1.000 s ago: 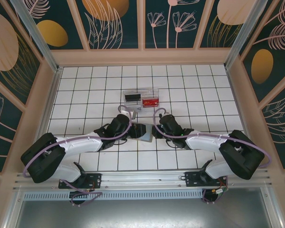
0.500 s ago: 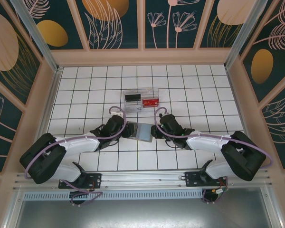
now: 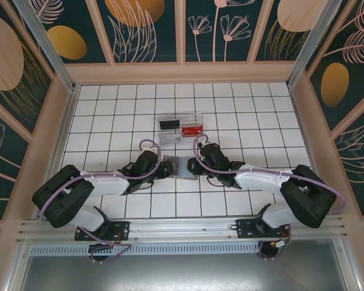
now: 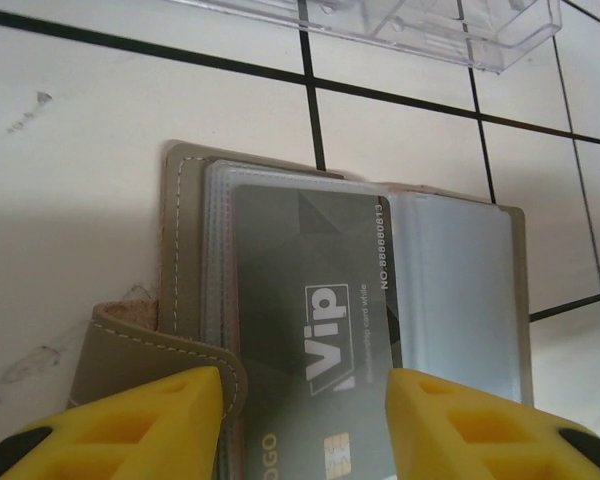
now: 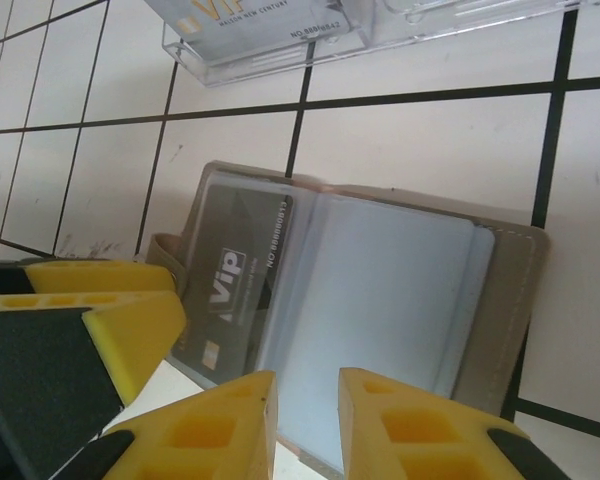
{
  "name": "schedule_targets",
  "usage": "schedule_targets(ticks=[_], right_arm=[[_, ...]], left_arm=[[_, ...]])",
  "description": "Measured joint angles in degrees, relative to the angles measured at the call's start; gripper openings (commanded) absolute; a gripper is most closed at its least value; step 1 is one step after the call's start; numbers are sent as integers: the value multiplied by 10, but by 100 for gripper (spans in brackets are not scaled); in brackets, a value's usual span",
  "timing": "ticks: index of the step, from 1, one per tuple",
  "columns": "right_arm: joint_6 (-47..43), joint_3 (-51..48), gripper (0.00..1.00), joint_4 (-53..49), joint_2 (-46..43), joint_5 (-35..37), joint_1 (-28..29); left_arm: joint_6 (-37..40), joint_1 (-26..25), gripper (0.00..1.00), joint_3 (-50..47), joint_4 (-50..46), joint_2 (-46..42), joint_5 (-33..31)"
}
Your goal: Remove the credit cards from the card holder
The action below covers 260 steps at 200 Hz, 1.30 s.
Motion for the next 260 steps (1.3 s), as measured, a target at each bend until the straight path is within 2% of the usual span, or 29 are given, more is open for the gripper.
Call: schedule_targets(ticks=[38, 91, 157, 260], right_arm=[[15, 5, 23, 17, 24, -22, 0], [52, 18, 19, 64, 81, -67, 0], [74, 48, 17, 85, 139, -75, -2], [81, 56, 16, 105, 176, -96, -13]], left_arm=[[-29, 0, 48, -12, 14, -7, 11], [-33, 0, 48, -12, 15, -6, 17], [-33, 0, 48, -12, 15, -6, 17], [-33, 0, 48, -12, 15, -6, 17]])
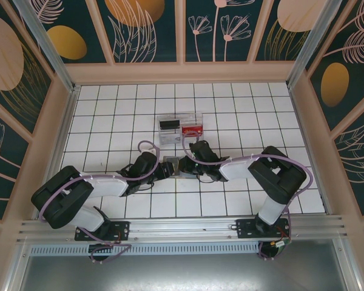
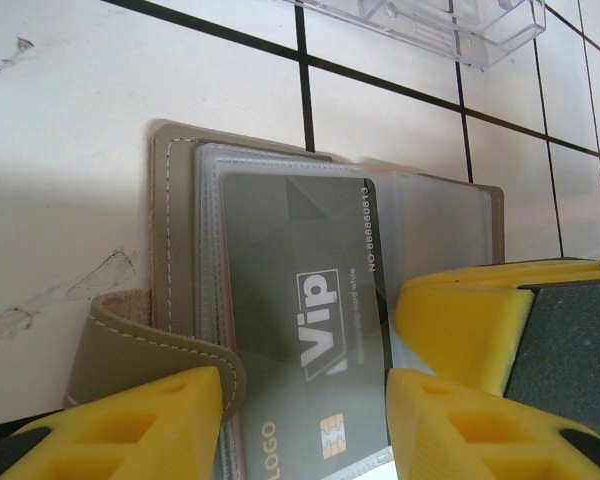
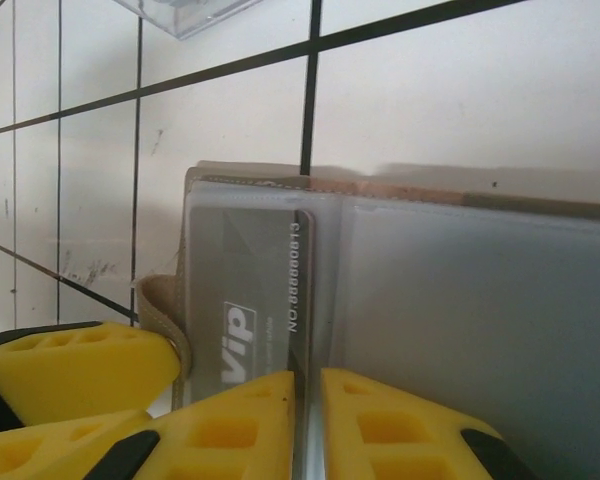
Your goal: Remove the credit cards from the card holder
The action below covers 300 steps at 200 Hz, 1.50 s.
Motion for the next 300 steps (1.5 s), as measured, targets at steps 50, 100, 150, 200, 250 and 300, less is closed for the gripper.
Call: schedule_targets(ticks=[50, 100, 150, 200, 250, 300], right_arm=[[2, 5, 16, 2, 9, -14, 0], [2, 14, 17, -7, 10, -6, 2], [2, 19, 18, -12, 16, 1, 2], [2, 29, 18, -26, 19, 23, 10], [2, 32, 13, -30, 20, 25, 12], [3, 33, 0, -28, 23, 23, 12]], left_arm=[[0, 0, 48, 0, 0, 0, 0], [0, 0, 48, 0, 0, 0, 1], [0, 0, 48, 0, 0, 0, 1], [0, 0, 48, 0, 0, 0, 2], [0, 0, 48, 0, 0, 0, 1], [0, 0, 48, 0, -2, 1, 0]])
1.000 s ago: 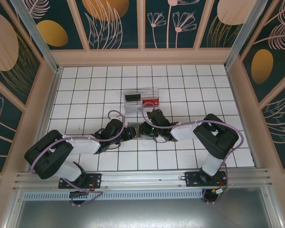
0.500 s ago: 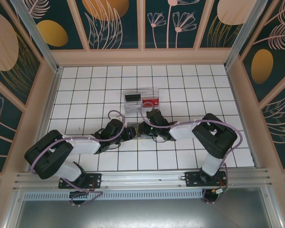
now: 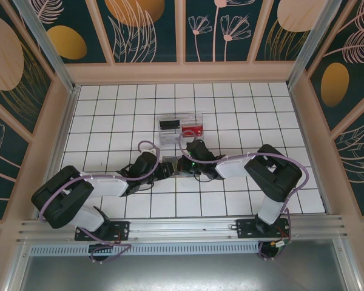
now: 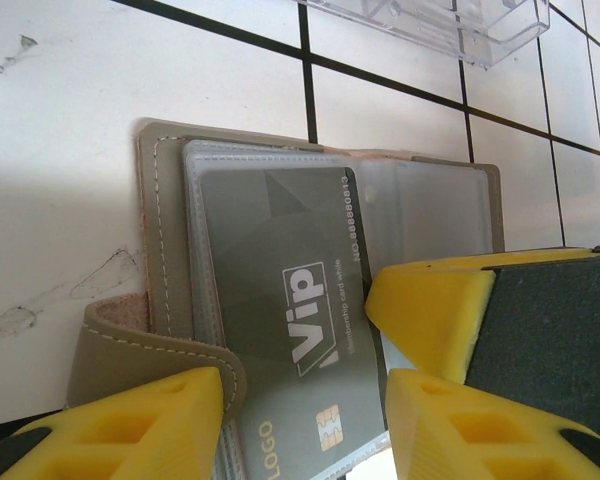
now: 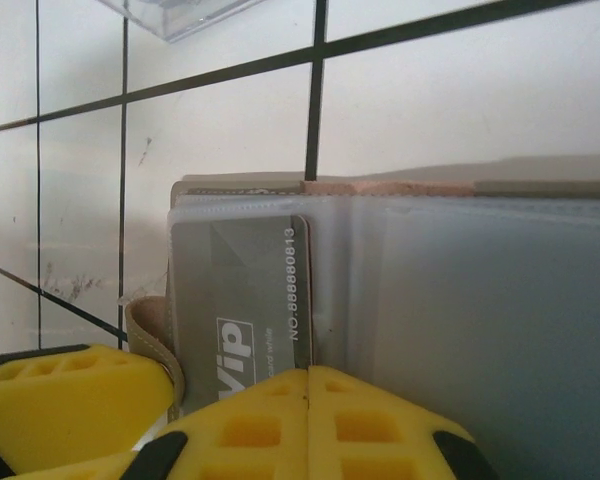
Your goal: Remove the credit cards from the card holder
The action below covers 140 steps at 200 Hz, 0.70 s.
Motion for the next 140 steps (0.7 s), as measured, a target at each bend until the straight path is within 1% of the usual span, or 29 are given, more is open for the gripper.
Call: schedule_targets(ticks=[67, 140], right_arm=[[0, -14, 0, -1, -19, 5, -2], [-1, -38, 0, -3, -43, 8, -15]], left_arm=[[0, 0, 43, 4, -19, -2, -13], [0, 0, 42, 10, -31, -2, -16]])
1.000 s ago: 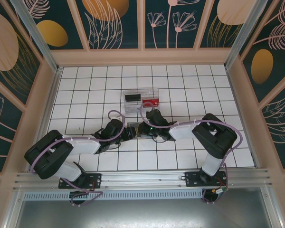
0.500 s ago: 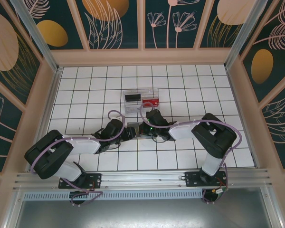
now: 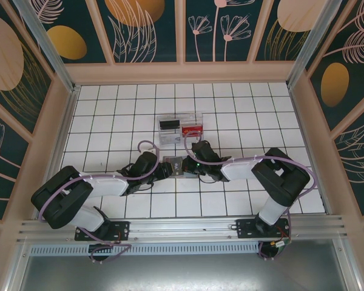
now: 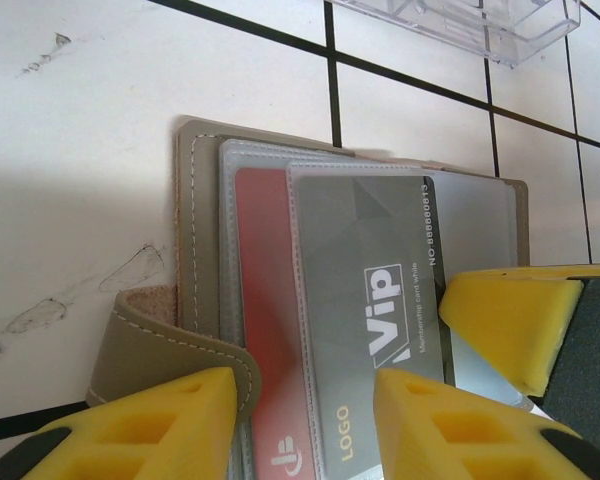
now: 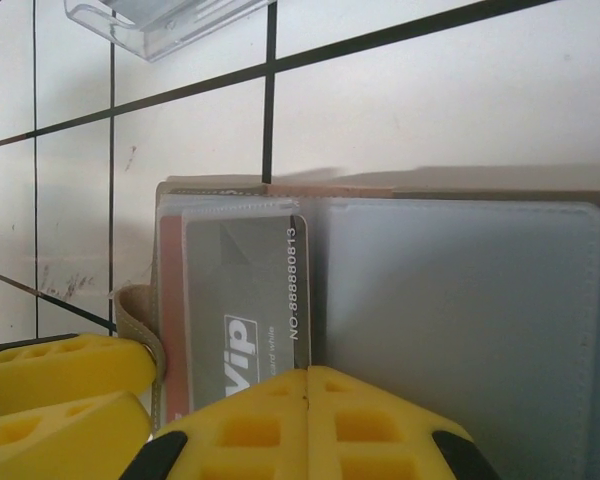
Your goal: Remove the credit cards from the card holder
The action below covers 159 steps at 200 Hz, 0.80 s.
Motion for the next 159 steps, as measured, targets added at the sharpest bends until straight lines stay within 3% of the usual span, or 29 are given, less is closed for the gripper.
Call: schedule_targets(ticks=[35, 81, 159], right_arm=[[-1, 0, 0, 7, 0, -13, 0], [-1, 0, 12, 16, 0, -24, 0], [-6, 0, 15, 16, 0, -27, 0]], left_arm=[[4, 0, 41, 15, -25, 0, 0], [21, 0, 37, 43, -59, -2, -2], [37, 0, 32, 72, -68, 28, -9]])
